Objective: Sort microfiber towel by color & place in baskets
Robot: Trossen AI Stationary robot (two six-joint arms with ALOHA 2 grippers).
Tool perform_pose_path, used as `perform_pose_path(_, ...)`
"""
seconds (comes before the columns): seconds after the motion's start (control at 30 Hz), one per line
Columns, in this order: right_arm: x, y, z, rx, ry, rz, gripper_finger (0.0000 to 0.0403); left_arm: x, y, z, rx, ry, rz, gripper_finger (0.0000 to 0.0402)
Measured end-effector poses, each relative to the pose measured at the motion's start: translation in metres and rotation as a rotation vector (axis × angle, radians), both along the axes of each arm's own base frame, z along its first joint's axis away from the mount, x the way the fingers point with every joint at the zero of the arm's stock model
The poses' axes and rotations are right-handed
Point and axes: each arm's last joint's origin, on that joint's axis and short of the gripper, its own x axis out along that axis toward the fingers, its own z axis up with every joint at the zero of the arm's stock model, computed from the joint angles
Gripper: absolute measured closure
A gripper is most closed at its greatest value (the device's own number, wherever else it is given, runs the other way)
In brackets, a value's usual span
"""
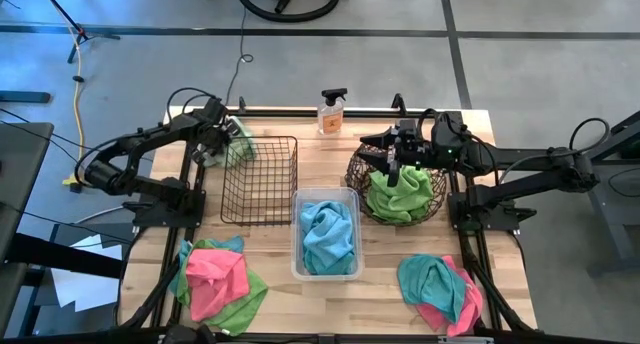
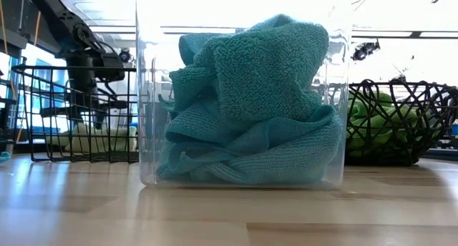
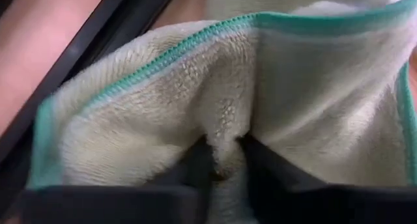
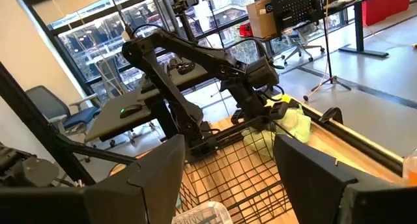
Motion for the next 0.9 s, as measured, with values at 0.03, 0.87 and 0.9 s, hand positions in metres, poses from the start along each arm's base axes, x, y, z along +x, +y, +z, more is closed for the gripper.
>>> perform_pose_path(0.03,0.000,0.000,0.000,0.010,-0.002,-0.001,0.0167,0.000,0.000,0.001,0.007,0.006,-0.029,0.0371)
perform_pose_path(0.87,0.000,0.001,0.009,0.005,-0.090,0.032,0.0167,-0.028,-0.030,0.116,0.832,-0.255,-0.023,0.0401)
perform_pose_path(0.9,0.000,0.001,0.009,0.007,-0.093,0.035,0.0167,-0.028,-0.033,0.122,0.874,-0.277,-0.028,0.0401)
